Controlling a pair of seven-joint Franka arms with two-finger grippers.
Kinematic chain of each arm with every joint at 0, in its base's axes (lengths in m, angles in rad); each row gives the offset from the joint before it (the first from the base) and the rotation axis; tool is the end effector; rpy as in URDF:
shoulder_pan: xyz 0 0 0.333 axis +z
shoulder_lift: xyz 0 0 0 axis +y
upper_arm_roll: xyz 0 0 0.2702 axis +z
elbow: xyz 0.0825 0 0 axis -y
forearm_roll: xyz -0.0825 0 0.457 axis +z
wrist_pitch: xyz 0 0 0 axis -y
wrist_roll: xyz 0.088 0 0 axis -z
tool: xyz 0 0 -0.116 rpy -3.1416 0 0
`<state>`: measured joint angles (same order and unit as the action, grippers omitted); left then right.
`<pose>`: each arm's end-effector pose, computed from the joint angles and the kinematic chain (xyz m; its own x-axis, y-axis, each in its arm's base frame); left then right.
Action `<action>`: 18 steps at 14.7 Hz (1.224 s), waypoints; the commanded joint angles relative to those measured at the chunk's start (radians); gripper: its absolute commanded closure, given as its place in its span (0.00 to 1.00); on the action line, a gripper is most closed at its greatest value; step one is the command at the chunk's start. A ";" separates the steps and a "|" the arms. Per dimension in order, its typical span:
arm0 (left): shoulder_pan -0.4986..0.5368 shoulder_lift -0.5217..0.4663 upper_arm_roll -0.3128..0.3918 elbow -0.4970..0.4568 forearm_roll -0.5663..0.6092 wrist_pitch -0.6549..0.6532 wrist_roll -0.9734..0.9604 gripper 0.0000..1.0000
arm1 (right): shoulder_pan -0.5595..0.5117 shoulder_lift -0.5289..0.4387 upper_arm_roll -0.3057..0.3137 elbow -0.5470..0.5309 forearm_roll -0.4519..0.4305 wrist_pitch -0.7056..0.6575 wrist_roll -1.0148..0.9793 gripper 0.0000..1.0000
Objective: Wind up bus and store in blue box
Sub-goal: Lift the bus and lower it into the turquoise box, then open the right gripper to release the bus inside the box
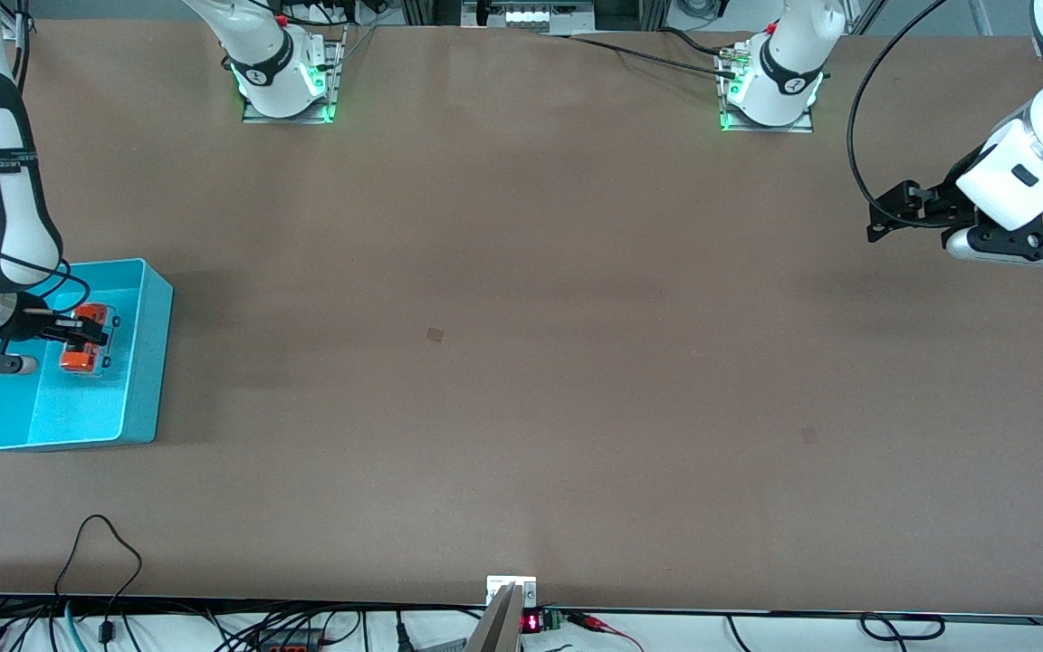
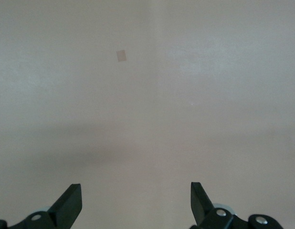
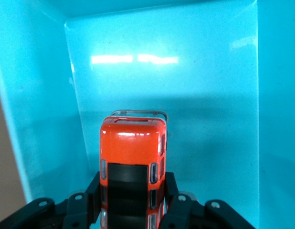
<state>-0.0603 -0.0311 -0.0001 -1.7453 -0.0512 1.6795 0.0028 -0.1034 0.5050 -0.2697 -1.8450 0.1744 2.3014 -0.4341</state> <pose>0.6206 -0.0430 0.5031 0.9977 -0.0576 -0.0347 -0.0558 -0.9972 0.0508 0.6268 -0.2412 0.1585 0.9994 -0.0269 -0.0240 -0.0271 -0.9996 -0.0082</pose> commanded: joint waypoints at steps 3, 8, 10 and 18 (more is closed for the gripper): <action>-0.007 0.011 0.003 0.029 0.017 -0.023 -0.010 0.00 | -0.024 0.085 0.003 0.029 0.005 0.105 -0.090 1.00; -0.007 0.011 0.003 0.029 0.017 -0.023 -0.010 0.00 | -0.042 0.128 0.003 0.050 0.013 0.122 -0.236 1.00; -0.007 0.011 0.003 0.029 0.017 -0.023 -0.012 0.00 | -0.042 0.135 0.003 0.050 0.014 0.131 -0.241 0.93; -0.009 0.011 0.003 0.029 0.017 -0.023 -0.012 0.00 | -0.038 0.107 0.009 0.195 0.112 -0.087 -0.222 0.00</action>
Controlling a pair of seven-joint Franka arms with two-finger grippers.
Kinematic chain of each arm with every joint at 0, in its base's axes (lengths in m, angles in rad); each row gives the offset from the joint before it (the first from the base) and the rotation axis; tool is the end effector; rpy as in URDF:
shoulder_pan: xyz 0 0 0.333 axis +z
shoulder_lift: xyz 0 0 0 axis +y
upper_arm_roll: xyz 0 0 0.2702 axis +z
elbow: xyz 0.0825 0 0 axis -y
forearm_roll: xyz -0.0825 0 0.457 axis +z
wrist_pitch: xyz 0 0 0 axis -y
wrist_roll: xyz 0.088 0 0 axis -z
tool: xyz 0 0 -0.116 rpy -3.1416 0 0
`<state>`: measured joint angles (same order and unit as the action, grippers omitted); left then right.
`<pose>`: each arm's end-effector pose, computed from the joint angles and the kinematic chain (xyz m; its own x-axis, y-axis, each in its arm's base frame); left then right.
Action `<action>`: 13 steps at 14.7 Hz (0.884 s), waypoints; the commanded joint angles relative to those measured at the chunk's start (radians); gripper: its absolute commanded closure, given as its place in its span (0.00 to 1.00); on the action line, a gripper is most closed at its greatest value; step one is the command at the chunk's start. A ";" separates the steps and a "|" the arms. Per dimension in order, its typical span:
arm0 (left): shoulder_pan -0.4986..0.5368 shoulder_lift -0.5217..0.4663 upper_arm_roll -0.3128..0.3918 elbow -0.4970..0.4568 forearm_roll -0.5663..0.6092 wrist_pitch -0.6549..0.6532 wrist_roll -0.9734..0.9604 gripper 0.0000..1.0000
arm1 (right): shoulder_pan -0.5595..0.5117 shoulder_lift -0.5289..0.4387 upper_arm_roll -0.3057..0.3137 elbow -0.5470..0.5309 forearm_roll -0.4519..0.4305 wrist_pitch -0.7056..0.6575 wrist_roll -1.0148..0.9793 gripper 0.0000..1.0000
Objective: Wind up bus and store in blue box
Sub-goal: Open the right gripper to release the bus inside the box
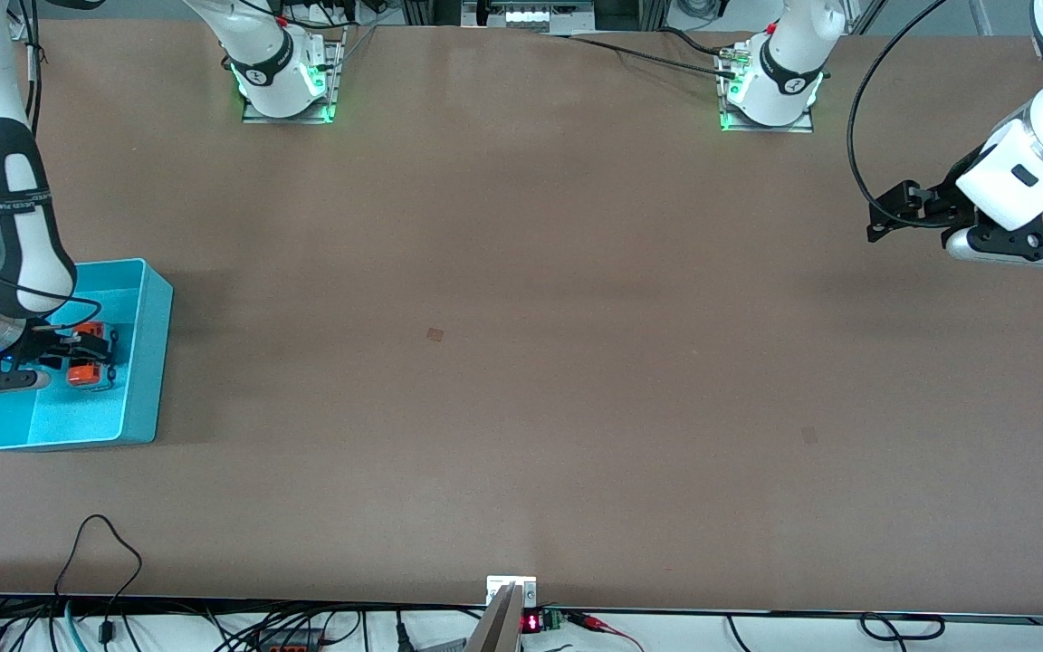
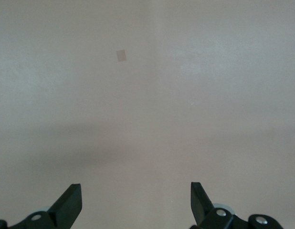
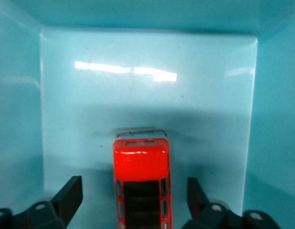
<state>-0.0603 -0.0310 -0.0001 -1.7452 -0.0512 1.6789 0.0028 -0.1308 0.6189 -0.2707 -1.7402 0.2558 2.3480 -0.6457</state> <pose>0.6206 -0.0430 0.5031 0.9977 -0.0576 -0.0353 -0.0558 -0.9972 0.0508 0.6437 -0.2644 0.1365 0.9929 0.1145 0.0316 0.1150 -0.9933 -0.0127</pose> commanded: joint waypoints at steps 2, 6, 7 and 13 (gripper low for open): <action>-0.009 0.011 0.003 0.029 0.017 -0.022 -0.012 0.00 | 0.003 -0.021 0.013 0.168 0.016 -0.269 0.047 0.00; -0.009 0.011 0.003 0.029 0.017 -0.022 -0.012 0.00 | 0.059 -0.134 0.012 0.166 -0.009 -0.329 0.124 0.00; -0.009 0.011 0.003 0.029 0.017 -0.022 -0.012 0.00 | 0.072 -0.163 0.012 0.168 -0.042 -0.352 0.170 0.00; -0.009 0.011 0.003 0.030 0.017 -0.028 -0.012 0.00 | 0.239 -0.352 0.013 0.168 -0.146 -0.519 0.454 0.00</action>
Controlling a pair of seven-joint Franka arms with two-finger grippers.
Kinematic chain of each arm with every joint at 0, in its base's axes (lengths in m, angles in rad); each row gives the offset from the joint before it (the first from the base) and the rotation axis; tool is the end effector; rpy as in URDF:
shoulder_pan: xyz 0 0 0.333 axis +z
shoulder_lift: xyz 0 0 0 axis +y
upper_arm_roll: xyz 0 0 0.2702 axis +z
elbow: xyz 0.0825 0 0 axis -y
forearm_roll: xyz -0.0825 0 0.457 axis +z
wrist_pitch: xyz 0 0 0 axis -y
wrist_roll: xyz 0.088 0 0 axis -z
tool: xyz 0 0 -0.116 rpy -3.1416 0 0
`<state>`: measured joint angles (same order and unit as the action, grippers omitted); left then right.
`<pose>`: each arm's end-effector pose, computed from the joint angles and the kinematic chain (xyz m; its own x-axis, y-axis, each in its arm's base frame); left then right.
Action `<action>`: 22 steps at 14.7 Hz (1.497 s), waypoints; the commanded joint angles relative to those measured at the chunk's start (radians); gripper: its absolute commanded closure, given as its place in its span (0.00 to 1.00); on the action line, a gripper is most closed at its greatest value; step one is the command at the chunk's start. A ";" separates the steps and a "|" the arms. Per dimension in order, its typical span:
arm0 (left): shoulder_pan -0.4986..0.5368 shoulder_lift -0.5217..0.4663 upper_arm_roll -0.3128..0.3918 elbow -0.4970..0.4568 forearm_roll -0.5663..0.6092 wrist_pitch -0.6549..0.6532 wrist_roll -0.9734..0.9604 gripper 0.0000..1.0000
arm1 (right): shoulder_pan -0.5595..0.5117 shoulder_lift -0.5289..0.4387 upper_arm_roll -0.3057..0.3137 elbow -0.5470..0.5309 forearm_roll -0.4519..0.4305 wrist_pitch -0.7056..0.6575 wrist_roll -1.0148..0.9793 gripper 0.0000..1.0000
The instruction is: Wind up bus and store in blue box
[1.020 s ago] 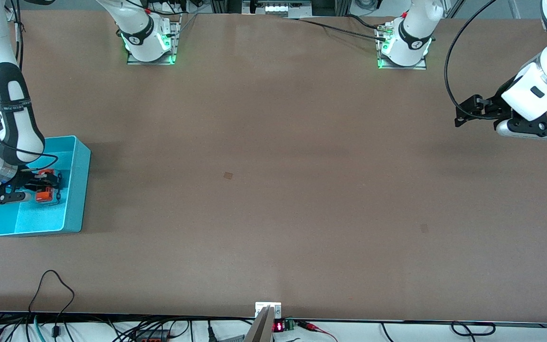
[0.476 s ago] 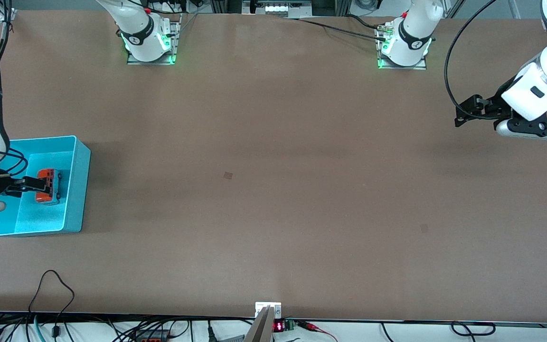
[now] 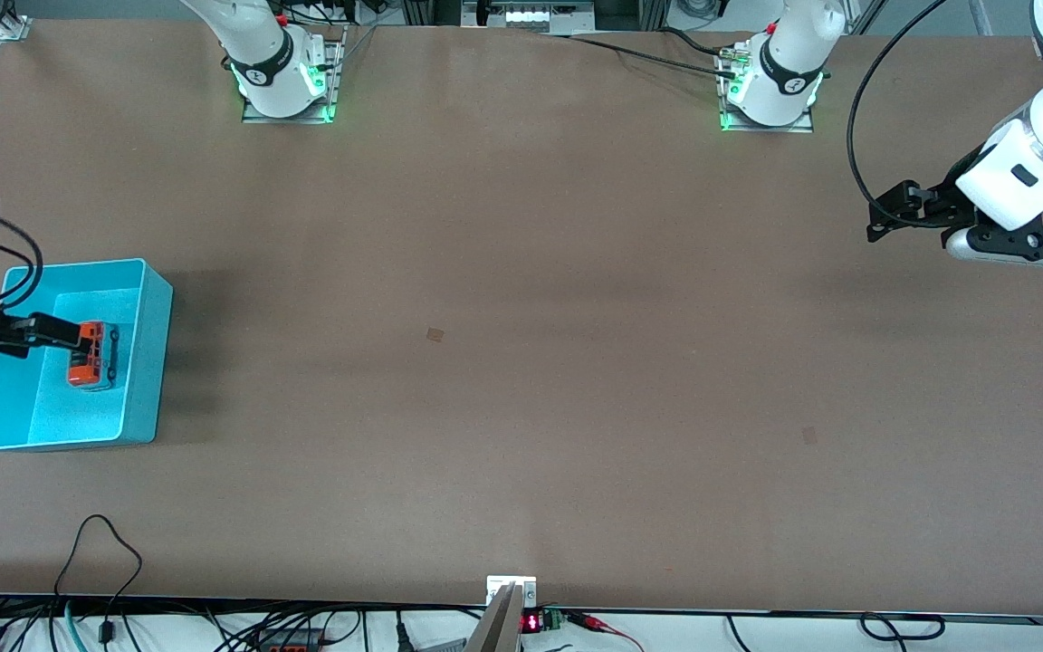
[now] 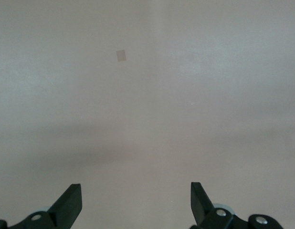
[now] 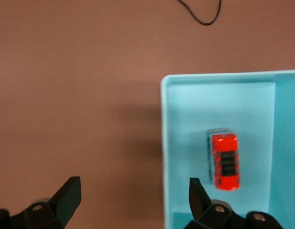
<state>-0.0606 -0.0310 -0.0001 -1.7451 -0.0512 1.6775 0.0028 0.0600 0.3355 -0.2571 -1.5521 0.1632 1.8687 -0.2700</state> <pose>0.6204 -0.0431 0.5030 0.9976 -0.0580 -0.0366 -0.0561 -0.9971 0.0508 0.7038 -0.1118 0.3864 0.9992 0.0374 0.0111 0.0381 -0.9967 -0.0714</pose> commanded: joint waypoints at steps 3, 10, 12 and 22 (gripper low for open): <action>-0.008 0.011 0.003 0.035 0.017 -0.028 -0.012 0.00 | 0.011 -0.137 0.048 0.021 -0.054 -0.170 0.112 0.00; -0.008 0.011 0.003 0.035 0.017 -0.030 -0.012 0.00 | -0.074 -0.210 0.206 0.063 -0.131 -0.313 0.241 0.00; -0.008 0.011 0.002 0.036 0.017 -0.033 -0.012 0.00 | -0.074 -0.239 0.205 0.024 -0.148 -0.310 0.241 0.00; -0.008 0.013 0.003 0.036 0.017 -0.033 -0.010 0.00 | -0.068 -0.425 0.214 -0.227 -0.194 -0.193 0.253 0.00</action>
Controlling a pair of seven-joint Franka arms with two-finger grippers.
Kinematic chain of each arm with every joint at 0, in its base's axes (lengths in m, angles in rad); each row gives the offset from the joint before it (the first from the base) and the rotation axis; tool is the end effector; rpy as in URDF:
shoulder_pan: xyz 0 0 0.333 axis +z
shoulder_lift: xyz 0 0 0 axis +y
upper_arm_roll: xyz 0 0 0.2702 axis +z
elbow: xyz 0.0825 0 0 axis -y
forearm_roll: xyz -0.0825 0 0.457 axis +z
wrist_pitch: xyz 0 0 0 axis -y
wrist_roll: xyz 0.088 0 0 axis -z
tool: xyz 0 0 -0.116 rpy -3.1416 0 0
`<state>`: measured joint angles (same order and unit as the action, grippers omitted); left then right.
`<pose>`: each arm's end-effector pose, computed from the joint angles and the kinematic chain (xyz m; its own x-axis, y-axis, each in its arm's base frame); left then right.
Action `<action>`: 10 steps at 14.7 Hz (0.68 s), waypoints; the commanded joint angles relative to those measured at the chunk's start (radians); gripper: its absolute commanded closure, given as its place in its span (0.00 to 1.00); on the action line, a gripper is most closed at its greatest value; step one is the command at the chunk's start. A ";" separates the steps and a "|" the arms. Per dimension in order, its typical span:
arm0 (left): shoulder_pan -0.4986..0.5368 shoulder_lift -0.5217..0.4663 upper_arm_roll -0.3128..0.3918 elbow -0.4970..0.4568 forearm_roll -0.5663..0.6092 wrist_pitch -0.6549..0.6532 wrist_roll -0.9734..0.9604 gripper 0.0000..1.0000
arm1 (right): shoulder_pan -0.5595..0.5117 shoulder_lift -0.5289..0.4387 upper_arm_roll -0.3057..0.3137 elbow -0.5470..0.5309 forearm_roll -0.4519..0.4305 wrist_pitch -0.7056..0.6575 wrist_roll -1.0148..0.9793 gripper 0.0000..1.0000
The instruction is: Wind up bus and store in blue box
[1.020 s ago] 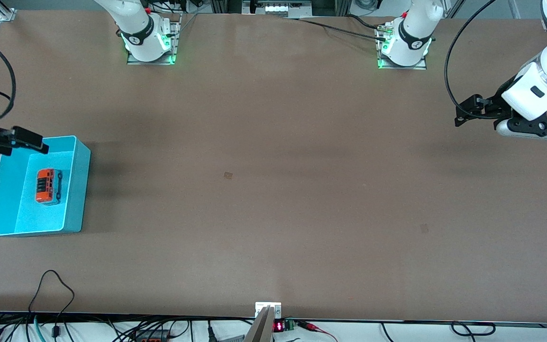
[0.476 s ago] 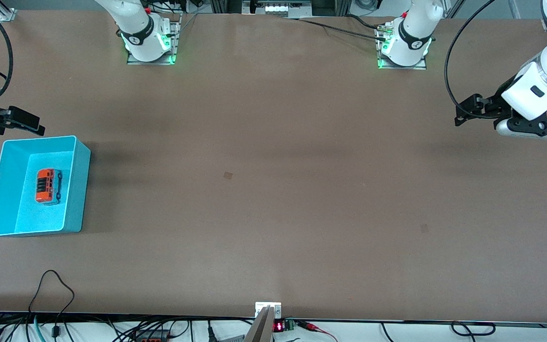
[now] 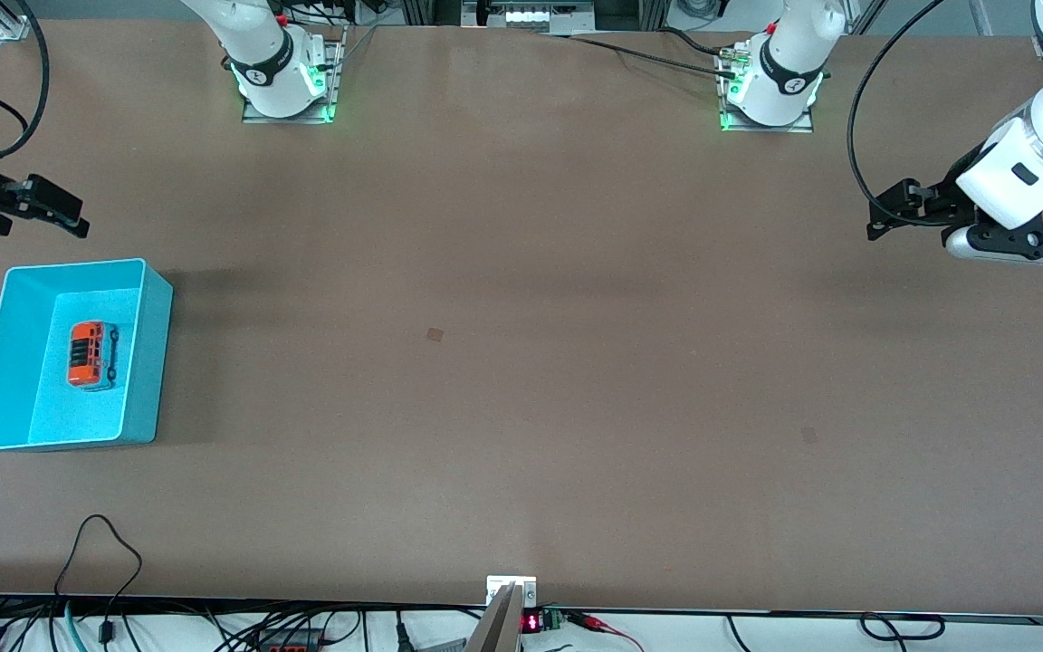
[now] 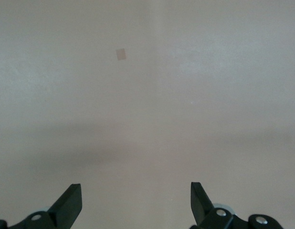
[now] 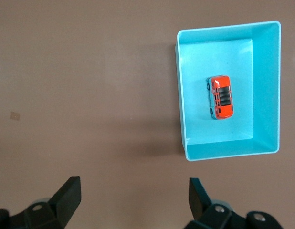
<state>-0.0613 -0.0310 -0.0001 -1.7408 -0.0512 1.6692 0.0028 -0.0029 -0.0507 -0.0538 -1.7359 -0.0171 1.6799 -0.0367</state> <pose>0.6198 -0.0436 0.5047 0.9974 -0.0591 -0.0406 -0.0570 -0.9971 0.0508 0.6184 -0.0374 0.5203 0.9998 -0.0181 -0.0059 -0.0180 -0.9997 0.0141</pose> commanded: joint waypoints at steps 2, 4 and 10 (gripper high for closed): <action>-0.008 0.013 0.002 0.032 0.017 -0.025 -0.010 0.00 | -0.005 -0.038 0.009 -0.044 -0.012 -0.016 0.009 0.00; -0.008 0.013 0.003 0.032 0.017 -0.025 -0.012 0.00 | -0.005 -0.040 0.008 -0.044 -0.012 -0.025 0.017 0.00; -0.008 0.020 0.003 0.043 0.017 -0.025 -0.009 0.00 | -0.005 -0.044 0.008 -0.044 -0.012 -0.025 0.009 0.00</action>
<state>-0.0613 -0.0296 -0.0001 -1.7406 -0.0512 1.6684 0.0028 -0.0029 -0.0706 -0.0535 -1.7611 -0.0171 1.6612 -0.0354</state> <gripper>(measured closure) 0.000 0.000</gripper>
